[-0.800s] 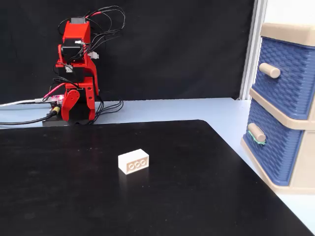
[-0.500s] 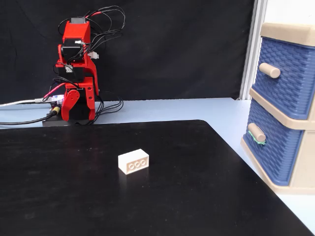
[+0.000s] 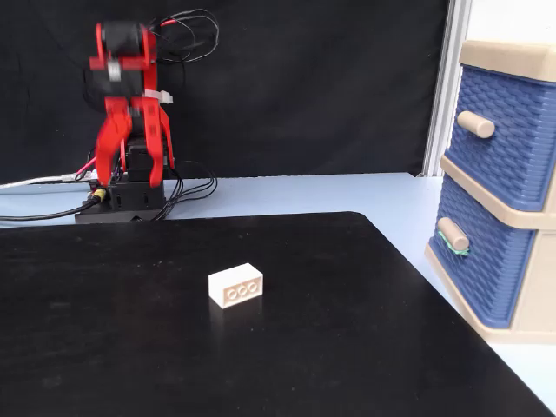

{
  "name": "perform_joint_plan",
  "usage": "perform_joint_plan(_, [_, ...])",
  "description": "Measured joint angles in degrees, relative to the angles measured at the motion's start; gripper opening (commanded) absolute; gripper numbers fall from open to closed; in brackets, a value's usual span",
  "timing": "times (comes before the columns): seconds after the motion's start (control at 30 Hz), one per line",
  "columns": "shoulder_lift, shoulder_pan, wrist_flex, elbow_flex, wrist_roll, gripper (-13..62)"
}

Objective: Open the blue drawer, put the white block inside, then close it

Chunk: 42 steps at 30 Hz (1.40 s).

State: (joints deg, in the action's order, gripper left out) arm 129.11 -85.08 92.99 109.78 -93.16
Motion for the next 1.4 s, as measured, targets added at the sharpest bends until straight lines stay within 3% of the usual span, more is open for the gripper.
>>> perform_joint_plan(0.17, [-1.8, 23.7, -10.4, -1.4, -26.2, 33.7])
perform_joint_plan(0.2, [-3.3, 32.3, -16.5, -0.9, -35.9, 33.7])
perform_joint_plan(0.33, [-8.3, 48.1, -39.8, 11.2, -57.0, 33.6])
perform_joint_plan(0.5, [-10.0, 50.1, -82.3, 30.4, -64.9, 33.6])
perform_joint_plan(0.63, [-23.4, 50.1, -112.9, 33.3, -70.0, 33.6])
perform_joint_plan(0.73, [-39.6, 50.0, -127.2, 29.3, -74.4, 33.5])
perform_joint_plan(1.13, [-59.9, 49.2, -129.8, 0.4, -75.6, 33.0])
perform_joint_plan(1.4, [-68.8, 49.3, -129.3, -8.9, -75.6, 33.0])
